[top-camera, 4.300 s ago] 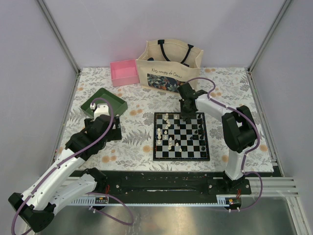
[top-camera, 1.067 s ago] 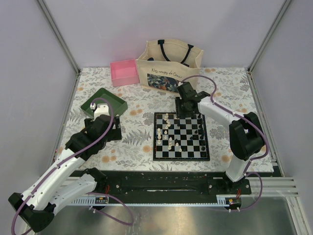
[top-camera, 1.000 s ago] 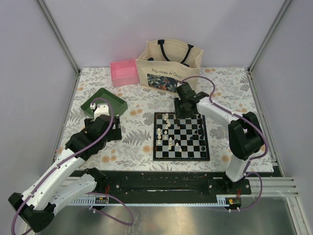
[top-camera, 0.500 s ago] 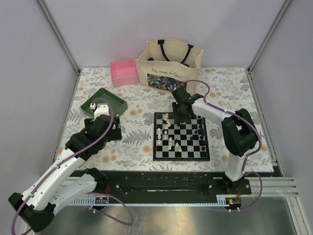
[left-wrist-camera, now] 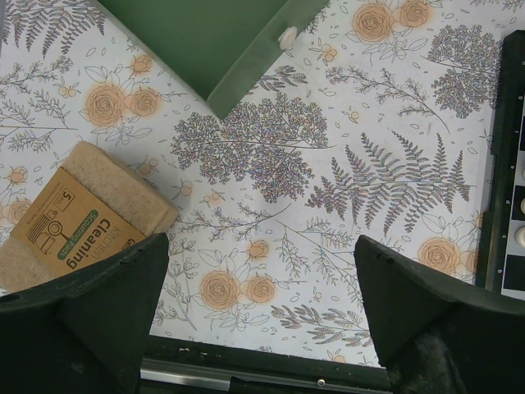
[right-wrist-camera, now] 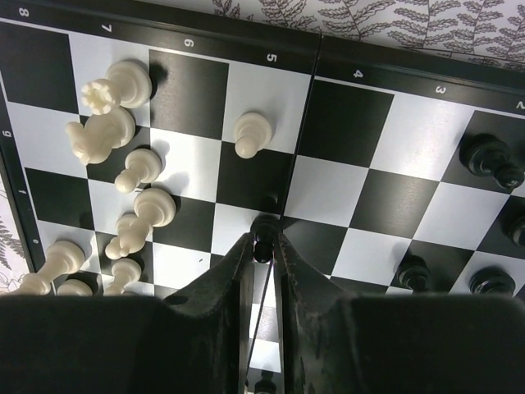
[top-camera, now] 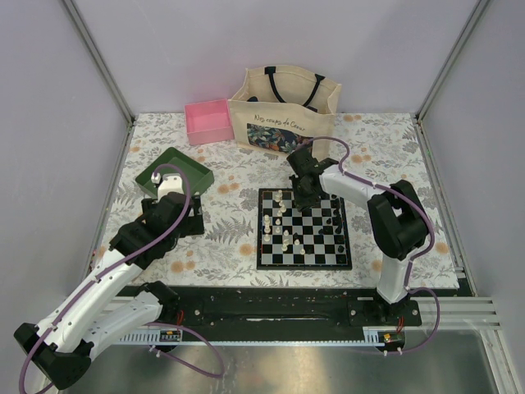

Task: Set up the chess pieces on the board

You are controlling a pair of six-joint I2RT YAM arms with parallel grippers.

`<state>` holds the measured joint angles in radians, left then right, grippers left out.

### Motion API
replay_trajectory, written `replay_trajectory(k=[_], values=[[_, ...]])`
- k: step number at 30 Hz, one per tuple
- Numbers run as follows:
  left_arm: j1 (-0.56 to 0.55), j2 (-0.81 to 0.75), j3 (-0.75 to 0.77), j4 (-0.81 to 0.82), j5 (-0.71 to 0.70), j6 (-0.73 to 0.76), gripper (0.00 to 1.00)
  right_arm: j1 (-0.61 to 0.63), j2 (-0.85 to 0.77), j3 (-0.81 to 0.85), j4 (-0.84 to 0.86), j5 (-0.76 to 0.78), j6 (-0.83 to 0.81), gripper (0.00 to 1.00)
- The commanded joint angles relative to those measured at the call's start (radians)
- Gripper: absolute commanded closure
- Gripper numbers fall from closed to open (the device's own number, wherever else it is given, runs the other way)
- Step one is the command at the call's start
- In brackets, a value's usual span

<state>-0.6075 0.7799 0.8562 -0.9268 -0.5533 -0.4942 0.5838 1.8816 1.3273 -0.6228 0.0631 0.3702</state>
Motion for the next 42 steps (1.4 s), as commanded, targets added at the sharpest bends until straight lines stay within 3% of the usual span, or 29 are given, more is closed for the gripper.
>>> replay_trajectory(k=[1,5,17,35,42], values=[[0.005,-0.010,0.024,0.026,0.004,0.009,0.01,0.011,-0.029,0.020,-0.011,0.052,-0.005,0.78],[0.005,-0.011,0.024,0.026,0.004,0.009,0.01,-0.004,-0.065,-0.011,-0.012,0.122,-0.005,0.80],[0.005,-0.018,0.024,0.028,0.007,0.009,0.01,-0.151,-0.147,-0.123,0.025,0.116,-0.016,0.80],[0.005,-0.018,0.024,0.026,0.007,0.011,0.01,-0.164,-0.111,-0.097,0.035,0.121,-0.024,0.74],[0.006,-0.014,0.024,0.026,0.009,0.009,0.01,-0.170,-0.098,-0.085,0.041,0.110,-0.024,0.79]])
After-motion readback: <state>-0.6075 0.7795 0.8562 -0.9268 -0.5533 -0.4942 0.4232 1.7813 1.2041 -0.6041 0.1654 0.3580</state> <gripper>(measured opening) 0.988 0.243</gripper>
